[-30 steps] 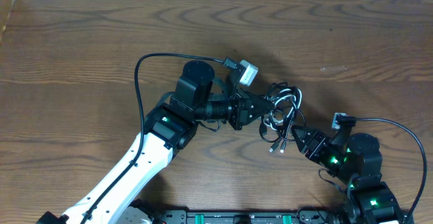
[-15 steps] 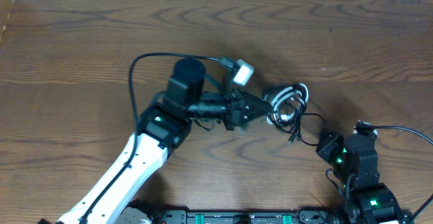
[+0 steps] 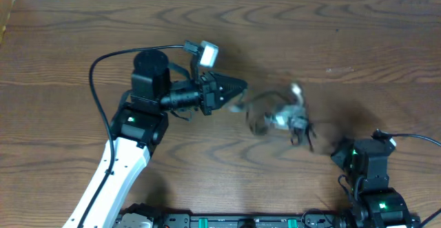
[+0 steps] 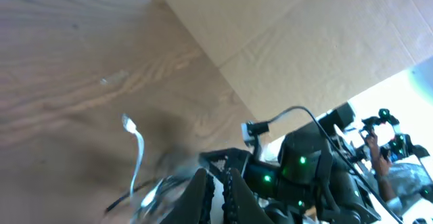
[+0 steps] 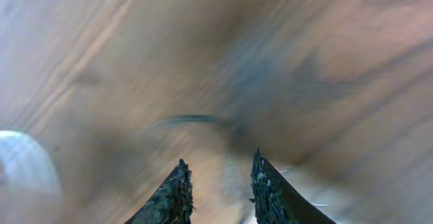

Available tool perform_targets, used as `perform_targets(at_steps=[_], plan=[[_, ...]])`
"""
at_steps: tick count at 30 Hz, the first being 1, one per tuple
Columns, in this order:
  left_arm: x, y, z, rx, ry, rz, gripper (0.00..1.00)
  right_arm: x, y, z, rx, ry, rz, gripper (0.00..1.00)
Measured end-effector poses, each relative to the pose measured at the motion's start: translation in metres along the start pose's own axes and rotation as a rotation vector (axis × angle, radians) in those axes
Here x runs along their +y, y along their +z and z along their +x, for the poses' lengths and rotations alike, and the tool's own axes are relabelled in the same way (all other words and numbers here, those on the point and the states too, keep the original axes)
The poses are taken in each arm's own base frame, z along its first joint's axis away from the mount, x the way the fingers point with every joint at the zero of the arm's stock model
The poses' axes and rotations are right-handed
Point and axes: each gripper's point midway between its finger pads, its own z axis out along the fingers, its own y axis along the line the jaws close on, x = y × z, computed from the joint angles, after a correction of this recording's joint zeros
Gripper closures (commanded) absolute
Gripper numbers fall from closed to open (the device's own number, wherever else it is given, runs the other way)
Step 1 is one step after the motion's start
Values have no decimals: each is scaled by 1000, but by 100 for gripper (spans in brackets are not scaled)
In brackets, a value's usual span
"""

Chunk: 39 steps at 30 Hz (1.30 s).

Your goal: Untangle cables

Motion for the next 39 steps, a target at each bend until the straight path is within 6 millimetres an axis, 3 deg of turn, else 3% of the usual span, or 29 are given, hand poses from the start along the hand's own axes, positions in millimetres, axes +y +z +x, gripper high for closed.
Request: perform_targets(at_steps=[7,11,14,19,22,28,31,34,39], plan=[[11,-12,-10,-40,-5,-35,92,-10,0,-5,-27,9,47,69],[12,-13,-9,-36,-20,-41,33,-3,0,-2,-4,8,10,29],[17,-13,-1,-13,-65,-55,19,5,0,5,40,-8,-34,2],[33,-15,21,42,-204,-127,15,41,-5,16,117,-85,-221,1],[57,-21,44,79,-335,-264,15,69,-18,31,193,-214,-397,1],[76,-29,59,93,-399,-386,15,99,-54,65,347,-459,-680,1],[79,-31,58,87,-397,-404,15,96,-66,83,440,-504,-739,1],[81,-31,58,83,-395,-414,15,85,-66,93,509,-457,-692,1],[81,-31,58,82,-394,-418,15,83,-67,96,619,-170,-597,1]])
